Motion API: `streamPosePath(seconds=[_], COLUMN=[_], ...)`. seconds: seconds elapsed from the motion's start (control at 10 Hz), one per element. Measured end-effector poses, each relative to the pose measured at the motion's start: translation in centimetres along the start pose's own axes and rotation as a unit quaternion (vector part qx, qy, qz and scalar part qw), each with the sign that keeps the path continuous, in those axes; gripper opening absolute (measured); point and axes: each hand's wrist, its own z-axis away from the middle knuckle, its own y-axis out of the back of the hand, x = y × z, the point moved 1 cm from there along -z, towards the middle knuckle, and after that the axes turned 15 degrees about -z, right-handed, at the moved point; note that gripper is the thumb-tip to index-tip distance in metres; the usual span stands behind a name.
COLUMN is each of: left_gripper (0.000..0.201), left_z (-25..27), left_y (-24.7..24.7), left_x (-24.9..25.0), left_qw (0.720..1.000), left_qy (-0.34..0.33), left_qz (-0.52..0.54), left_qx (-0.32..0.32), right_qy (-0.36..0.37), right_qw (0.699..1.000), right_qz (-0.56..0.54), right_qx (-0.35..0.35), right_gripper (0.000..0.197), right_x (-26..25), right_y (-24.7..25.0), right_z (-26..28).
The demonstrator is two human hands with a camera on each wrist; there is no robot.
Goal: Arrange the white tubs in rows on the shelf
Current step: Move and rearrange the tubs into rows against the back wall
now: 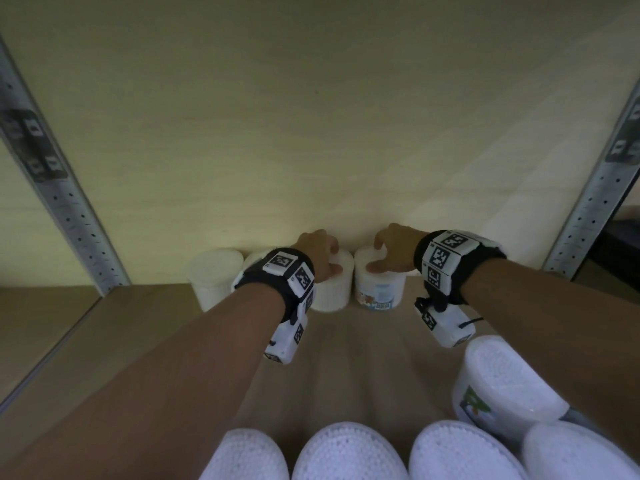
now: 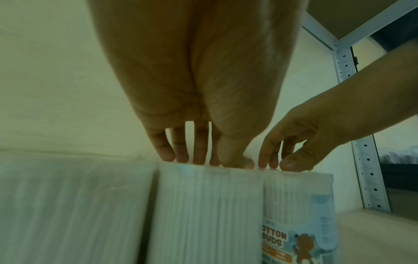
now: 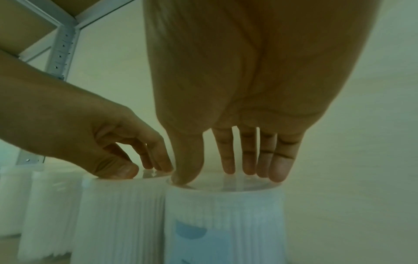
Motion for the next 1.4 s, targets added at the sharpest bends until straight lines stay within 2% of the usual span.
streamPosePath(seconds=[0.3,0.5,0.6,1.2,1.4], left_gripper=[0.049,0.046,0.046,0.047,0.044], left_z=[-0.03,0.01,0.04,0.29,0.55], left_y=[-0.11,-0.22,-0.21,-0.21,0.48], left_x=[-0.01,-0.03,0.03,-0.06,-0.28], left_qw=[1.000,1.000,1.000,1.000,0.999], left_qy=[-0.002,-0.001,-0.001,-0.006,-0.034], left_qz=[0.006,0.010,0.010,0.018,0.019], left_qx=[0.000,0.004,0.006,0.004,-0.031], right_qy=[0.025,0.027,0.003,0.044,0.045], right_qw=[0.998,0.998,0.999,0.998,0.997], right_qz=[-0.026,-0.060,-0.032,0.051,0.056], right_qx=[-0.046,-0.003,-0.008,-0.014,-0.015], right_gripper=[0.056,0.052,0.065,0.062,0.062], right_x=[-0.09,-0.09,-0.22,-0.63,-0.63], right_y=[0.62,0.80,0.35,0.09,0.01], right_z=[0.24,0.29,0.15,-0.05,-0.39])
